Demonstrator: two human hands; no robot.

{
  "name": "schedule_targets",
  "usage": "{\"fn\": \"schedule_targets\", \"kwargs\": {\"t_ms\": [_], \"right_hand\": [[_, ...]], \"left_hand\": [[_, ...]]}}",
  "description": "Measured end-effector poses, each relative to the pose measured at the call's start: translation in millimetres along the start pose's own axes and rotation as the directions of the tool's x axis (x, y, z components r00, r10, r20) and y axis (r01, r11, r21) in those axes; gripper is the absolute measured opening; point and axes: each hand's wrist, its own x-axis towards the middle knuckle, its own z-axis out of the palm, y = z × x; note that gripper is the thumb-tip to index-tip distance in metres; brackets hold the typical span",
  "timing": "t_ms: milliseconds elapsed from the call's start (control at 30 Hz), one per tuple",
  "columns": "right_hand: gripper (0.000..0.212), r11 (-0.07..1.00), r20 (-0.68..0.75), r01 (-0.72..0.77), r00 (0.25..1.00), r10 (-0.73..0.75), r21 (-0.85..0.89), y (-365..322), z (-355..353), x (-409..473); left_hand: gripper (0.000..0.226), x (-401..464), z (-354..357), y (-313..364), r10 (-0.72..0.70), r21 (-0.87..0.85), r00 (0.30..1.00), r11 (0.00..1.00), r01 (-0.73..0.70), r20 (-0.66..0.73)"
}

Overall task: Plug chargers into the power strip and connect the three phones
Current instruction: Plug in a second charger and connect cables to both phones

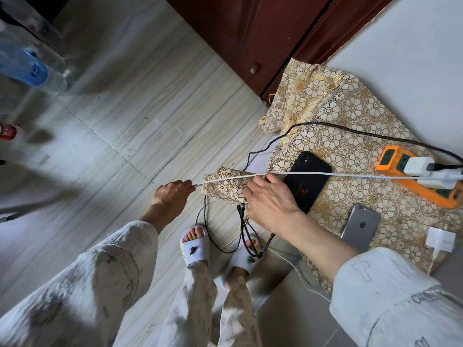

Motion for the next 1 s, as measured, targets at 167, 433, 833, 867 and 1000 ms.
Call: {"fn": "schedule_targets", "kwargs": {"t_ms": [167, 433, 833, 867, 1000], "right_hand": [[0.031, 1.0, 0.009, 0.009, 1.0, -0.009, -0.003, 1, -3, -4], [0.033, 0.999, -0.012, -0.04, 0.999, 0.04, 0.016, -6, -4, 1], [0.045, 0.243, 0.03, -0.152, 0.896, 0.444, 0.958, -25, -24, -51], [0.045, 0.118, 0.048, -0.112, 0.893, 0.448, 0.987, -29, -33, -58], [0.046, -0.051, 0.018, 0.007, 0.883, 0.469, 0.999, -40, -70, -81]], "left_hand": [[0.038, 0, -2, 0, -0.031, 0.075, 0.991, 0.996, 0.041, -0.128], [0.039, -29, -22, -28, -0.009, -0.086, 0.924, 0.996, -0.026, -0.383], [0.029, -100, -74, 45, -0.089, -0.356, 0.889, 0.93, -0.087, -0.449], [0.029, -110, -76, 52, -0.062, -0.348, 0.9, 0.932, -0.103, -0.432], [0.029, -146, -81, 79, 0.04, -0.295, 0.913, 0.94, -0.172, -0.406]]}}
